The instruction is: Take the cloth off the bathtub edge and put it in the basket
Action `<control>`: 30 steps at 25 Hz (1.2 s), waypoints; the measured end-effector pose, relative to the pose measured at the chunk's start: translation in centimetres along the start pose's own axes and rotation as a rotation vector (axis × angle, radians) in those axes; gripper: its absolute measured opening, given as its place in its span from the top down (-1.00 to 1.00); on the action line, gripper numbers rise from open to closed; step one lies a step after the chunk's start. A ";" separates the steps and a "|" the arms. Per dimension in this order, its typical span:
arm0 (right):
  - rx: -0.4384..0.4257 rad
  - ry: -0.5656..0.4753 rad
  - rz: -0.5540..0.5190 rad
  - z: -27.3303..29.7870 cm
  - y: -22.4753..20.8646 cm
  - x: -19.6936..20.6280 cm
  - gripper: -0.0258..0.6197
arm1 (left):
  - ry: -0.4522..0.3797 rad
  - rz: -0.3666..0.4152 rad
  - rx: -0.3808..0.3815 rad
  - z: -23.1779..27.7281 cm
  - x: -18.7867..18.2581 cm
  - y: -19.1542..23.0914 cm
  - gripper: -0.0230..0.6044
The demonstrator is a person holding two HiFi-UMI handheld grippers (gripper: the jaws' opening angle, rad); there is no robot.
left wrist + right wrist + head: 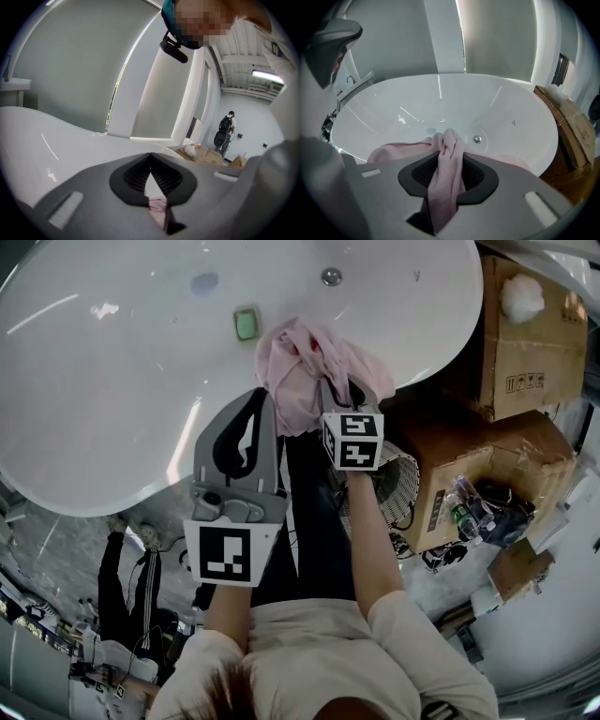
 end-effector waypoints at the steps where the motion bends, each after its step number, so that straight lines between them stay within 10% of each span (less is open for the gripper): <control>1: 0.000 -0.003 0.011 -0.1 -0.1 -0.1 0.63 | -0.001 0.003 0.003 0.0 -0.1 -0.1 0.90; 16: -0.247 -0.294 0.443 -10.2 2.6 -6.1 0.73 | -0.063 0.069 0.033 -1.9 -6.1 -0.8 0.90; 30: -0.398 -0.577 0.386 -26.3 5.9 -19.2 0.73 | -0.226 0.160 0.048 -6.9 -17.5 -4.6 0.90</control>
Point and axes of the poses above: the fingertips, and each gripper's own axes: z forward along the fingers, y to its left, x out of its underside, the point moved 3 cm from there along -z, backward along the fingers, and after that the axes turned 4 degrees about z, right-handed, at the moved point
